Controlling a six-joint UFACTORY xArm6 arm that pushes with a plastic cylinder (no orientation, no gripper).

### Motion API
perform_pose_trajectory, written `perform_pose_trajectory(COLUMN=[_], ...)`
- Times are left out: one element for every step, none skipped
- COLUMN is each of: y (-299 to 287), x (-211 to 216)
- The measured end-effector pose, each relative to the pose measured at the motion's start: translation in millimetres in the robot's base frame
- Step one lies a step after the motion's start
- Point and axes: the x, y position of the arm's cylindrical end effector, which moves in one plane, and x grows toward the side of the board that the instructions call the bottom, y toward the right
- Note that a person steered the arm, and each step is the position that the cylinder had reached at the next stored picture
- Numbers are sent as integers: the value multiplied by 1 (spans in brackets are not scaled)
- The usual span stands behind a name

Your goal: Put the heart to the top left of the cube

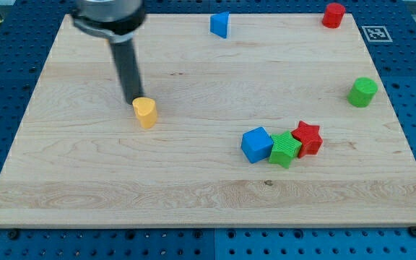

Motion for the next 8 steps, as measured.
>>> perform_pose_trajectory(y=[-18, 45, 90, 87, 81, 106, 127, 128], x=[32, 46, 44, 35, 4, -3, -3, -3])
